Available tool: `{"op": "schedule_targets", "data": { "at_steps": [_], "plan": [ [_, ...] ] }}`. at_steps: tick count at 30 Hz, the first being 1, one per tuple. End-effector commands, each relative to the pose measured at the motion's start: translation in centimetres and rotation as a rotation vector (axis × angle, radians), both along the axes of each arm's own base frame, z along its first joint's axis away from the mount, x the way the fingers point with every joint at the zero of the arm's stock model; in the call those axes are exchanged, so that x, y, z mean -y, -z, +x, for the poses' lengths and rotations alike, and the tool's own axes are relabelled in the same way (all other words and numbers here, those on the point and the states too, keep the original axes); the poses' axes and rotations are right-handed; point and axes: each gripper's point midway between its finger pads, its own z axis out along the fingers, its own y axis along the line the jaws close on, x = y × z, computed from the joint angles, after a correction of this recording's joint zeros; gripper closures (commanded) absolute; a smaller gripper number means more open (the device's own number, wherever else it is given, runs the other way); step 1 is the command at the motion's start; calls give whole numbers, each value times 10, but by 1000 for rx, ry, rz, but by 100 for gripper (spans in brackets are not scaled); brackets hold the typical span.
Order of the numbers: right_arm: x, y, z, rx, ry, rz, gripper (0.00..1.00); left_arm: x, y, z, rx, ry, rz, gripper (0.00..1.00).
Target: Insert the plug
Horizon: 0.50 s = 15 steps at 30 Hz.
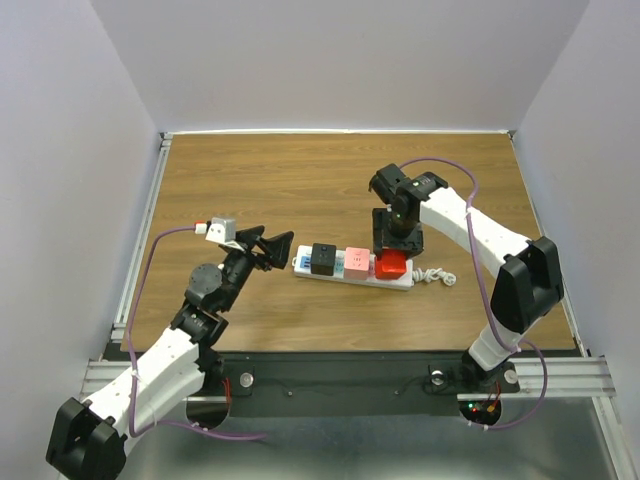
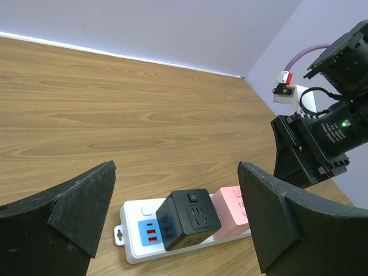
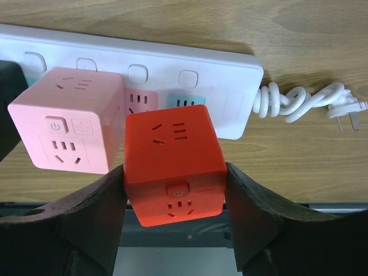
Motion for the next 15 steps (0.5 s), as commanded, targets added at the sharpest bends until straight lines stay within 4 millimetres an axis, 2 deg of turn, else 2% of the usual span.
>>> {"op": "schedule_targets", "data": {
  "at_steps": [1,15],
  "plan": [
    [1,-5,13,54,50,-8,99,-3,-9,-1,42,-12,-15,1],
    [8,0,5,15,90,-42,100,-4,-11,-3,50,-13,-23,1]
  ]
}}
